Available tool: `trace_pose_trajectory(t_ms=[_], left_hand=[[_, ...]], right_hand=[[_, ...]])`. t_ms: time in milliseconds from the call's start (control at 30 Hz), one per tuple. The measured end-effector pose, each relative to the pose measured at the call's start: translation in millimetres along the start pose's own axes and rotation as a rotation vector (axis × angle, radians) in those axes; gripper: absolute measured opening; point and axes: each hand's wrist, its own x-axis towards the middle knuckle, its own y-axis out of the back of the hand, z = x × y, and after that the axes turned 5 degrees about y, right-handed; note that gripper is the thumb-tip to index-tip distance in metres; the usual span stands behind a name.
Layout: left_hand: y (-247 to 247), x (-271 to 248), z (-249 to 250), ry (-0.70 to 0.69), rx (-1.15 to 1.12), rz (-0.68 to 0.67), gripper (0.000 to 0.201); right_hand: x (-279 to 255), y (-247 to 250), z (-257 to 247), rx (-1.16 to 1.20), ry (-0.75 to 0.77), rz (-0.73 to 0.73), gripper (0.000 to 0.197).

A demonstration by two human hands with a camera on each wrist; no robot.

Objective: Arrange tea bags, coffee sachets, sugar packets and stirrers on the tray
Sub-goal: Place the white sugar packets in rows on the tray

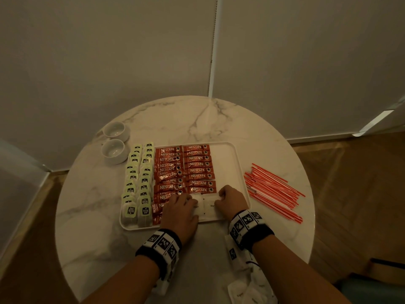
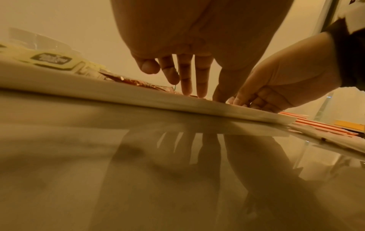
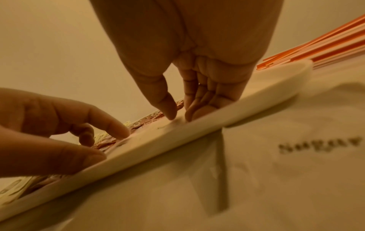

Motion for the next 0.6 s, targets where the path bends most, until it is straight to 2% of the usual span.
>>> trace_pose_trajectory(t_ms=[200, 300, 367, 433, 500, 600], left_hand=[[3, -4, 2, 0.002, -0.027, 0.002, 0.043], [7, -10, 4, -0.011, -0.108, 0.048, 0.042], [7, -16, 5, -0.078, -0.19, 0.073, 0.034], [6, -29, 11, -0.176, -0.26, 0.011, 0.03], [4, -45, 20, -0.28, -0.264, -0.121, 0.031], [-3, -61, 36, -0.377, -0.147, -0.233, 0.038]], right_hand=[[-3, 7, 0, 0.019, 0.02, -0.01, 0.031], [-13, 29, 9, 0.091, 0.043, 0.067, 0.03], [-28, 48, 25, 0.106, 0.079, 0.12, 0.026], [-48, 62, 47, 0.046, 0.093, 0.122, 0.023], [-68, 66, 71, -0.06, 0.045, 0.06, 0.026], [-93, 56, 99, -0.242, -0.026, -0.061, 0.046]])
